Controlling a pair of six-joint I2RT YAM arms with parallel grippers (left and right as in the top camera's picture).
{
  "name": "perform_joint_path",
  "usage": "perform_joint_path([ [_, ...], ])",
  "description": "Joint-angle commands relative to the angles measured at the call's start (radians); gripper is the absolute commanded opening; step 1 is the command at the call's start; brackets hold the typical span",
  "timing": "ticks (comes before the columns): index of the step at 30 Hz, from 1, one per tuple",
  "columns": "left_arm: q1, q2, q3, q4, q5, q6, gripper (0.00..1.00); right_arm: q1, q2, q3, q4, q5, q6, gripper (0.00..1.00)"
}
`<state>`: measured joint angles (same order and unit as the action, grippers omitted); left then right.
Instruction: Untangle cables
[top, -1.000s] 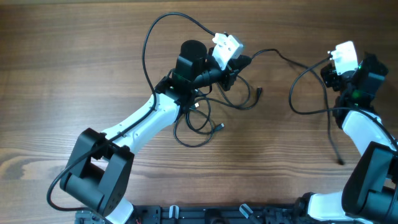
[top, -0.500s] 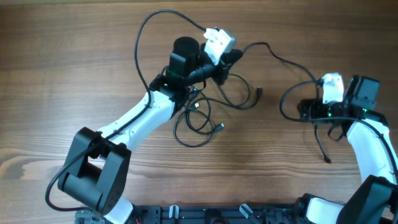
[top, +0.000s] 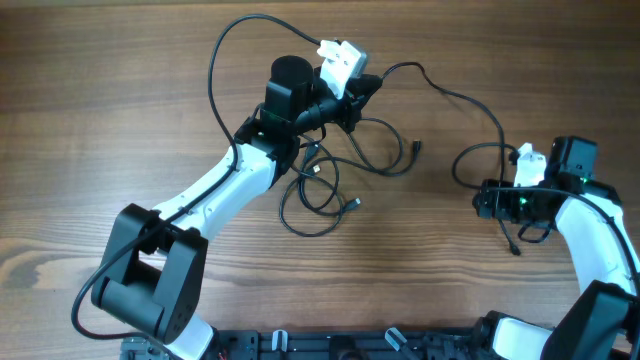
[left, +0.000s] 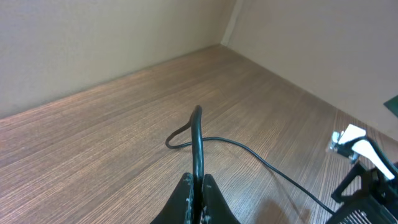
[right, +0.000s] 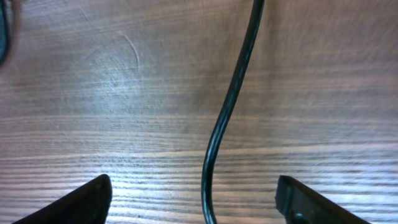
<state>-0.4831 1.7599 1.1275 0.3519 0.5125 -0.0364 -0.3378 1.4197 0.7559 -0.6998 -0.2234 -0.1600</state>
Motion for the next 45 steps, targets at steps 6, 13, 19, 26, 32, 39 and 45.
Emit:
perform_joint_path([
  [6,0.004,0.008,0.006,0.003,-0.010,-0.010,0.04,-0.002,-0.013,-0.130,0.082,0.066,0.059,0.67],
  [13,0.004,0.008,0.006,0.003,-0.037,-0.010,0.04,-0.002,-0.013,-0.143,0.186,0.069,0.161,0.04],
  [19,0.004,0.013,0.006,0.003,-0.265,0.094,0.04,-0.002,-0.013,-0.143,0.436,0.187,0.289,0.04],
  [26,0.022,0.139,0.006,0.131,-0.364,0.295,0.04,-0.003,-0.002,-0.142,0.794,0.368,0.290,0.04],
  [32,0.099,0.238,0.006,0.212,-0.364,0.291,0.04,-0.092,0.128,-0.106,0.998,0.420,0.287,0.05],
  [39,0.136,0.312,0.006,0.333,-0.346,0.295,0.04,-0.199,0.392,0.090,1.047,0.328,0.253,0.04],
  [45,0.138,0.434,0.082,0.379,-0.337,0.295,0.04,-0.200,0.579,0.305,1.064,0.240,0.239,0.04],
])
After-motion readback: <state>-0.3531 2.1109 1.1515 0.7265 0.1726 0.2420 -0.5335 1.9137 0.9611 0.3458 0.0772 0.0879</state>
